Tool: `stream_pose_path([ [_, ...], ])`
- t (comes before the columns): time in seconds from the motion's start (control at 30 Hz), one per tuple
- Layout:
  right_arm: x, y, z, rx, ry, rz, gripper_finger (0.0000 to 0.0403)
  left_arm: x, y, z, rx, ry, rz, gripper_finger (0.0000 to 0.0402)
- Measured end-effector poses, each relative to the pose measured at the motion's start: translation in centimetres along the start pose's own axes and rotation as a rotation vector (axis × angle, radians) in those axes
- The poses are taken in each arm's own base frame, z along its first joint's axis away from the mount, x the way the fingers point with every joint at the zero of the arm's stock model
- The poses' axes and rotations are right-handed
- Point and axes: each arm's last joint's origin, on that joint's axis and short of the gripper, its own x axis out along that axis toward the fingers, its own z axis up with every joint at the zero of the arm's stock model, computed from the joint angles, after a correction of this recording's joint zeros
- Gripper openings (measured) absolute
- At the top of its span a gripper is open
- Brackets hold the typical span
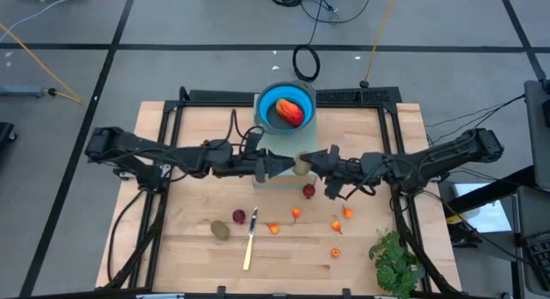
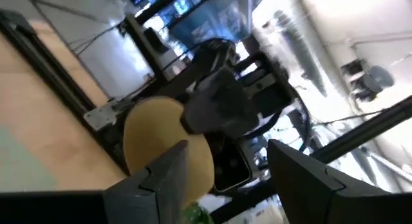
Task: Pick & Place Fruit
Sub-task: Put the kiwi into the blue strainer bowl on the shelf
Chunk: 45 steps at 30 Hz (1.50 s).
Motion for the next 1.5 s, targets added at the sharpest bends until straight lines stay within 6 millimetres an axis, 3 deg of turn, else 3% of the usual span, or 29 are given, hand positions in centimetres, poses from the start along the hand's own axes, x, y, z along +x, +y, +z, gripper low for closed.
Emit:
stream_pose_path([
  [0.73,-0.7,0.0,1.3,-0.034,0.037,-0.008,0.0206,0.7,1.1,-0.2,-0.012,0.061,0.130,0.0211],
  [1.5,-0.7,-0.1,1.6,-0.026,0.018,-0.024,0.0206,1.0,1.0,-0.3,-0.070,0.066,0.094,0.0211],
])
